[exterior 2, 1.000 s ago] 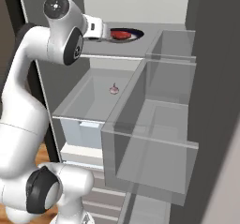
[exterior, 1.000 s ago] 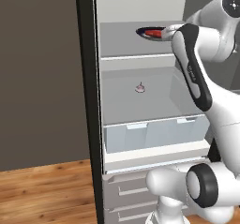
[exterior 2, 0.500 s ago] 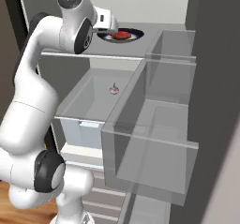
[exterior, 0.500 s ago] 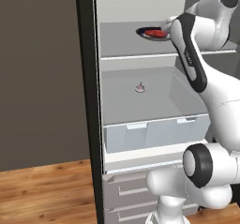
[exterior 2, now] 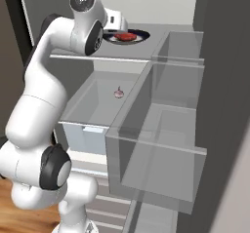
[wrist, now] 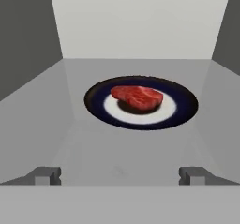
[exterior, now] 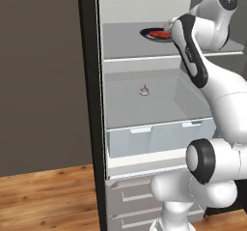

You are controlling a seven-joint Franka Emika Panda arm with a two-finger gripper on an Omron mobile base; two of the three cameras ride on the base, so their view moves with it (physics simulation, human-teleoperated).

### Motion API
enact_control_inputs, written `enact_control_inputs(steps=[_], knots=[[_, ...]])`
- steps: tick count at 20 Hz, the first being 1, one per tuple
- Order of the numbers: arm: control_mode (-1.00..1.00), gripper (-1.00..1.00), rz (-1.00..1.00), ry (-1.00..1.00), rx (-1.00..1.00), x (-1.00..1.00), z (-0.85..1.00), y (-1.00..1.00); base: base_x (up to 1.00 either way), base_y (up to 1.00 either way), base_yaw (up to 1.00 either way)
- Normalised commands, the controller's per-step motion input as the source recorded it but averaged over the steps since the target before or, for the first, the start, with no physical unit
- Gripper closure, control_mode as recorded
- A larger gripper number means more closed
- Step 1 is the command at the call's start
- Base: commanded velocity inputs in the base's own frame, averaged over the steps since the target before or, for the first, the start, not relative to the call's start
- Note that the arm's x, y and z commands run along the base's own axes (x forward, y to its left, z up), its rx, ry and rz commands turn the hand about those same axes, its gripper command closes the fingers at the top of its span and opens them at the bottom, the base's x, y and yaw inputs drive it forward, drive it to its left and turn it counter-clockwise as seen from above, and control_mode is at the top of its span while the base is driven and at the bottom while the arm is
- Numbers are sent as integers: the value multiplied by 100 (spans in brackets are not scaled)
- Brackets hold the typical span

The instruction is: Transport the steak from the fridge to the microwave and turn on the microwave.

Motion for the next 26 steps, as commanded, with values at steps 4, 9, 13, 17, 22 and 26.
enact_control_inputs(steps=[4, 9, 13, 17, 22, 26], knots=[[-100, -100, 0, 0, 0, 27, -15, -5, 0, 0, 0], [-100, -100, 0, -4, 0, 24, -5, -7, 0, 0, 0], [-100, -100, 0, -4, 4, 28, 0, -16, 0, 0, 0], [-100, -100, 0, 0, 5, 34, 0, -20, 0, 0, 0], [-100, -100, 0, 0, 7, 36, -1, -20, 0, 0, 0], [-100, -100, 0, 0, 3, 35, 3, -10, 0, 0, 0]])
